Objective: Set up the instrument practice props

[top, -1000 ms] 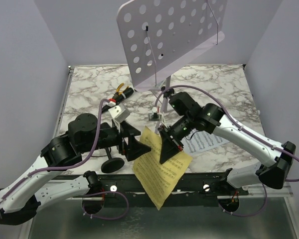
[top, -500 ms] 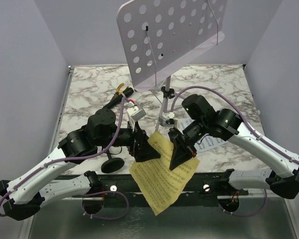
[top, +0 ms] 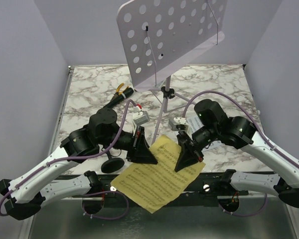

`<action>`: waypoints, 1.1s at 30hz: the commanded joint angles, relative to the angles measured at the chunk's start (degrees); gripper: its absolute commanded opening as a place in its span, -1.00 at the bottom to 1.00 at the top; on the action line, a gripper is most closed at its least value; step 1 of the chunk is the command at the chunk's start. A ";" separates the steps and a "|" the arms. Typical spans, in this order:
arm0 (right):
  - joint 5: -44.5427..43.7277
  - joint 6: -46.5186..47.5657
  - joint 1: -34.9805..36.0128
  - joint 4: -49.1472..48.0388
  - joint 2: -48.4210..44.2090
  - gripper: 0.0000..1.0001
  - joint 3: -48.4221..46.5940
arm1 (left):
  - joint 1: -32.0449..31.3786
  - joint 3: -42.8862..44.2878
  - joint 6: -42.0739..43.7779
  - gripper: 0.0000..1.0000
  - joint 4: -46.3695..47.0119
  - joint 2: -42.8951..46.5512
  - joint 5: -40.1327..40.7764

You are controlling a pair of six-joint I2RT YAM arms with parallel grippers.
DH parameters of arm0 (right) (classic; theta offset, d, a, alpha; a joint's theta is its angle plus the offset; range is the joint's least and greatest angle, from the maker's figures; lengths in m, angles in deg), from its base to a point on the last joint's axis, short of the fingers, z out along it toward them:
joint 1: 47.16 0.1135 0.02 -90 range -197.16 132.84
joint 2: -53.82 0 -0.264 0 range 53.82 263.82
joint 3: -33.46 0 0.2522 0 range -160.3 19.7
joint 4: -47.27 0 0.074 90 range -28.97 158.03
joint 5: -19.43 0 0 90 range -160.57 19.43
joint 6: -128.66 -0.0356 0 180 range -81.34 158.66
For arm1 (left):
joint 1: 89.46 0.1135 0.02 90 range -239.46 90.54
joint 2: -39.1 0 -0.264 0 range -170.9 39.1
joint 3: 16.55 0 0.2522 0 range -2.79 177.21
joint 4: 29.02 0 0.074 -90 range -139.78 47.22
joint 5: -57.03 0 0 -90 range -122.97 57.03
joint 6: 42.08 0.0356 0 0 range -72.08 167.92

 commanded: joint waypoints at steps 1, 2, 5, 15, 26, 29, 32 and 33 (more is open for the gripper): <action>-4.27 -2.18 0.28 -3.83 -2.36 -0.99 1.07 | 0.62 1.31 0.68 -0.73 -1.79 -0.88 3.06; -5.02 -3.23 0.30 -5.07 -2.80 -0.96 1.54 | 0.67 2.00 1.46 -0.86 -3.07 -1.10 4.71; -10.58 -8.20 0.24 -9.90 -4.73 -0.49 4.01 | 0.71 4.14 4.10 -1.00 -6.61 -0.33 11.32; -33.38 -27.45 0.27 -43.64 -18.49 0.74 24.32 | 0.66 12.47 9.73 -1.00 -10.10 2.21 22.82; -33.47 -40.10 0.25 -77.65 -21.09 0.85 36.20 | 0.70 18.95 10.75 -1.00 -6.26 2.75 29.19; -34.28 -42.05 0.24 -89.00 -20.78 0.77 39.93 | 0.71 17.44 9.57 -1.00 -2.56 4.06 30.64; -36.74 -43.81 0.27 -99.81 -19.75 0.64 42.65 | 0.71 16.61 8.66 -1.00 -0.30 4.32 30.91; -37.98 -44.33 0.24 -101.54 -19.24 0.60 43.01 | 0.71 16.44 8.48 -1.00 0.11 4.19 30.98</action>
